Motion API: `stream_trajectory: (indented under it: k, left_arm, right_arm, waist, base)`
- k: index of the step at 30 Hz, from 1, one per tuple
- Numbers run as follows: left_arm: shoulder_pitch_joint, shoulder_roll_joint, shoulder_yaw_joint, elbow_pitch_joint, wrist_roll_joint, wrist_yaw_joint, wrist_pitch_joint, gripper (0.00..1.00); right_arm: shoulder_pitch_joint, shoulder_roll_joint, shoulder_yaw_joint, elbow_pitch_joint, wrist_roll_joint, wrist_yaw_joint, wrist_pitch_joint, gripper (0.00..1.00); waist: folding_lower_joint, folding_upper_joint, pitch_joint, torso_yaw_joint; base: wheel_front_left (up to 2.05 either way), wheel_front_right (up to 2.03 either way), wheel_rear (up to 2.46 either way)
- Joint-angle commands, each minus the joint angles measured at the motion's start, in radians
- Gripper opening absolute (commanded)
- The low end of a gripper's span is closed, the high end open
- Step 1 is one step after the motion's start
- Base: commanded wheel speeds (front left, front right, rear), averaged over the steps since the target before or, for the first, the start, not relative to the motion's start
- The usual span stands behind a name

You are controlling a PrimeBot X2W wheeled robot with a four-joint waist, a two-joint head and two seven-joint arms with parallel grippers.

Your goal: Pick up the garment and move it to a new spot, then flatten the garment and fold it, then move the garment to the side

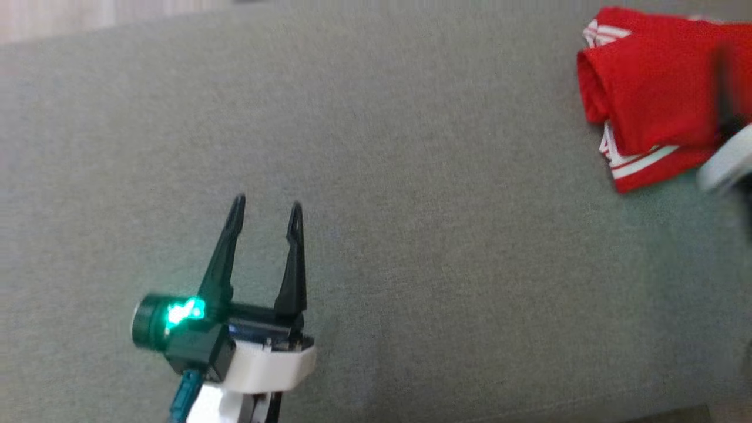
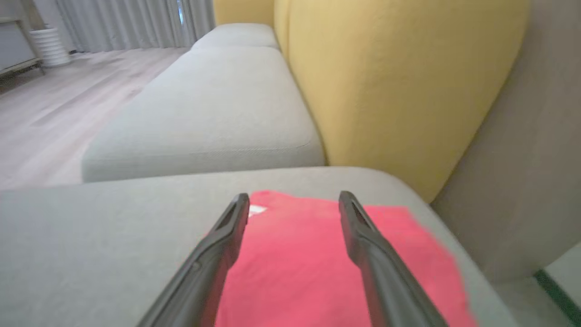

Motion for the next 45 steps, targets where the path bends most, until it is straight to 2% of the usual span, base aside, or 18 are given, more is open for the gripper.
stream_trajectory:
  k: [1,6,11,14,16,20,23,26,30,45]
  left_arm:
    - [0.019,-0.005,0.035,-0.013,-0.007,0.008,-0.005,1.0]
    - [0.076,-0.005,0.042,0.042,-0.029,0.016,-0.005,1.0]
    - [0.127,-0.005,0.048,0.089,-0.052,0.029,-0.005,1.0]
    - [0.151,-0.005,0.049,0.102,-0.062,0.031,-0.005,1.0]
    - [0.164,-0.005,0.055,0.105,-0.065,0.033,-0.005,1.0]
    - [0.191,-0.005,0.073,0.099,-0.064,0.029,-0.005,1.0]
    - [0.215,-0.005,0.083,0.099,-0.05,0.015,-0.005,1.0]
    - [0.247,-0.005,0.097,0.101,-0.028,0.0,-0.005,1.0]
    - [0.272,-0.005,0.107,0.101,-0.01,-0.015,-0.005,1.0]
    - [0.293,-0.005,0.128,0.115,-0.004,-0.019,-0.005,1.0]
  right_arm:
    - [0.067,0.021,0.039,-0.046,0.005,0.007,-0.023,1.0]
    - [0.229,0.124,0.123,-0.091,0.023,0.007,-0.089,1.0]
    - [0.377,0.225,0.181,-0.1,0.017,0.007,-0.233,1.0]
    - [0.457,0.26,0.198,-0.107,-0.024,0.007,-0.294,1.0]
    - [0.507,0.278,0.169,-0.118,-0.073,0.007,-0.307,1.0]
    - [0.627,0.355,0.039,-0.245,-0.164,0.007,-0.309,1.0]
    - [0.717,0.388,-0.007,-0.334,-0.232,0.007,-0.309,1.0]
    - [0.807,0.413,-0.032,-0.422,-0.277,0.007,-0.309,1.0]
    - [0.87,0.426,-0.052,-0.472,-0.289,0.007,-0.309,1.0]
    - [0.897,0.433,-0.055,-0.492,-0.288,0.007,-0.31,1.0]
  waist:
    - [0.0001,0.0,-0.068,0.023]
    - [0.0001,0.0,-0.166,0.062]
    - [0.0001,0.0,-0.251,0.112]
    - [0.0001,0.0,-0.296,0.15]
    - [0.0001,0.0,-0.317,0.169]
    - [0.0001,0.0,-0.352,0.196]
    - [0.0001,0.0,-0.372,0.207]
    - [0.0001,0.0,-0.394,0.206]
    - [0.0001,0.0,-0.407,0.2]
    - [0.0001,0.0,-0.415,0.178]
  base:
    - [0.0,0.0,0.0]
    - [0.0,0.0,0.0]
    - [0.0,0.0,0.0]
    - [0.0,0.0,0.0]
    - [0.0,0.0,0.0]
    - [0.0,0.0,0.0]
    - [0.0,0.0,0.0]
    - [0.0,0.0,0.0]
    - [0.0,0.0,0.0]
    - [0.0,0.0,0.0]
